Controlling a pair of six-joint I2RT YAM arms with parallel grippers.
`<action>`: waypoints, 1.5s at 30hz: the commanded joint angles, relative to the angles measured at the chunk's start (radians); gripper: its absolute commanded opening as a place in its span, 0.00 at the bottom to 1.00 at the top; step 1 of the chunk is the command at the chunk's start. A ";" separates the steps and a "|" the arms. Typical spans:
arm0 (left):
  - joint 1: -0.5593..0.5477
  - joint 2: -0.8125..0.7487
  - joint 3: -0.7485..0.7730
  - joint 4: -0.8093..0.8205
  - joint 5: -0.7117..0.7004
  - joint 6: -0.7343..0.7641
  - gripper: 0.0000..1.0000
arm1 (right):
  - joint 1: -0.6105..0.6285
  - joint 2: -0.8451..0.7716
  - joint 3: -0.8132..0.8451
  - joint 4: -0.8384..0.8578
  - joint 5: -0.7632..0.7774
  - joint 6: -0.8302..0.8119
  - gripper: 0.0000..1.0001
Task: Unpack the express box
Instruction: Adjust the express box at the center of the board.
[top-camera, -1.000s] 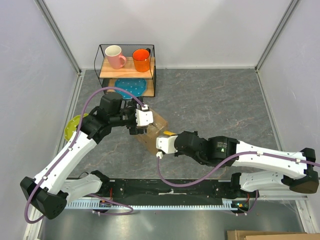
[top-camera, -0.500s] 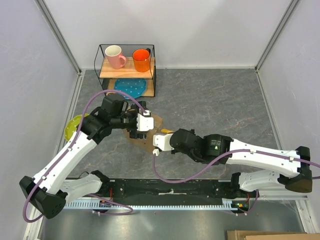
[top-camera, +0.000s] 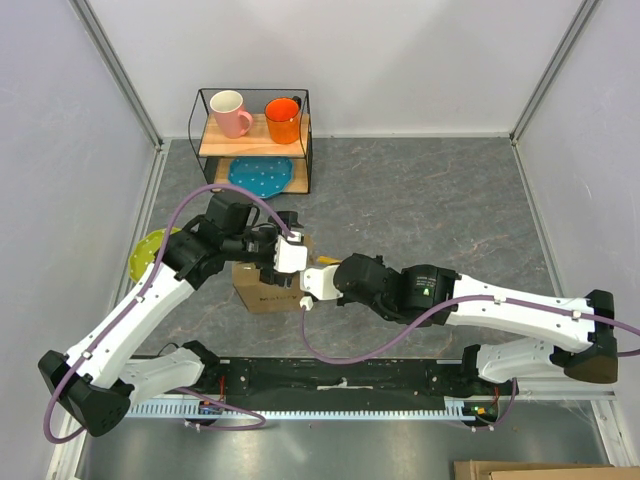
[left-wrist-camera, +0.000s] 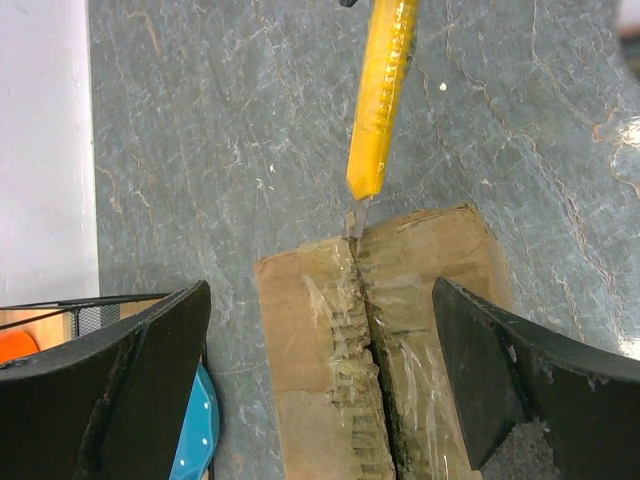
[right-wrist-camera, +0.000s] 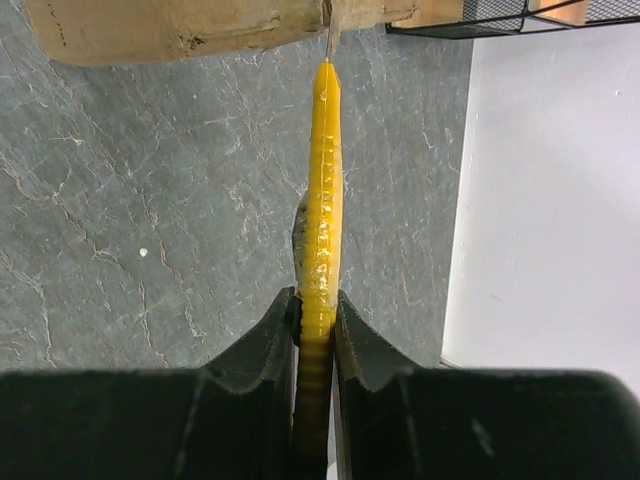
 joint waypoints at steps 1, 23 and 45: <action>-0.008 0.028 -0.026 -0.125 -0.010 0.035 0.99 | 0.001 -0.003 0.045 0.031 -0.046 0.014 0.00; 0.085 0.077 0.235 -0.152 -0.102 -0.265 0.99 | -0.234 -0.201 -0.244 0.267 -0.019 0.682 0.06; 0.493 0.073 0.193 0.145 -0.524 -0.304 0.93 | -0.513 -0.261 -0.351 0.492 -0.654 1.070 0.00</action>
